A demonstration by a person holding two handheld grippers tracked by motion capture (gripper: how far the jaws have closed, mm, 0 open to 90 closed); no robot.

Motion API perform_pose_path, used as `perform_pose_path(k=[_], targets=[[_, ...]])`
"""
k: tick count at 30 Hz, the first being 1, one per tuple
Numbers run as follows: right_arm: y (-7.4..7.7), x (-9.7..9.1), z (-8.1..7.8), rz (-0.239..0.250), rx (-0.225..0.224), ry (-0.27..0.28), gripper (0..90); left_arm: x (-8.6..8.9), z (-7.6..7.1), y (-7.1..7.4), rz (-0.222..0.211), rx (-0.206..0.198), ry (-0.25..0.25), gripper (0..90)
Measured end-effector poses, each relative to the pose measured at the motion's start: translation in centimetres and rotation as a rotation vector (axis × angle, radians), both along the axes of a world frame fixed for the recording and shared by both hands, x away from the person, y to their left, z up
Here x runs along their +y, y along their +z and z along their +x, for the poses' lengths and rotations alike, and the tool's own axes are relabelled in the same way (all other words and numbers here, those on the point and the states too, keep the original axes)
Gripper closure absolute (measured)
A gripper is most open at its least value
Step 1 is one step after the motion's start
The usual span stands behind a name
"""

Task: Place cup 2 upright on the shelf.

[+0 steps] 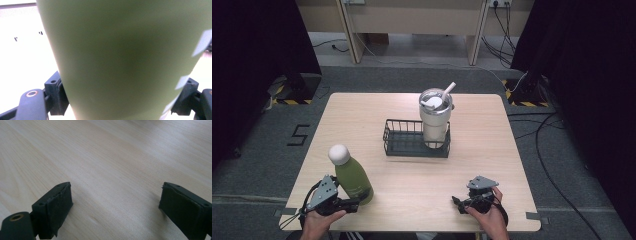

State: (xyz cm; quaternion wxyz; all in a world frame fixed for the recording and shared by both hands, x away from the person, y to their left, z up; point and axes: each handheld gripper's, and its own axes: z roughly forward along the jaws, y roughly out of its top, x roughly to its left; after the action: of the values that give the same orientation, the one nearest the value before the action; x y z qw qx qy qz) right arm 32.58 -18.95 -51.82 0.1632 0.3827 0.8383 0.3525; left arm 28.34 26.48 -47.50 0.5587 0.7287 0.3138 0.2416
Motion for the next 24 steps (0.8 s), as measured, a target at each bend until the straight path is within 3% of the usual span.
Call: perform_pose_path(k=[24], targets=[[0.0,0.0,0.0,0.0,0.0,0.0,11.2,-2.2,2.0,3.2,0.008,-0.023,-0.047,20.7]])
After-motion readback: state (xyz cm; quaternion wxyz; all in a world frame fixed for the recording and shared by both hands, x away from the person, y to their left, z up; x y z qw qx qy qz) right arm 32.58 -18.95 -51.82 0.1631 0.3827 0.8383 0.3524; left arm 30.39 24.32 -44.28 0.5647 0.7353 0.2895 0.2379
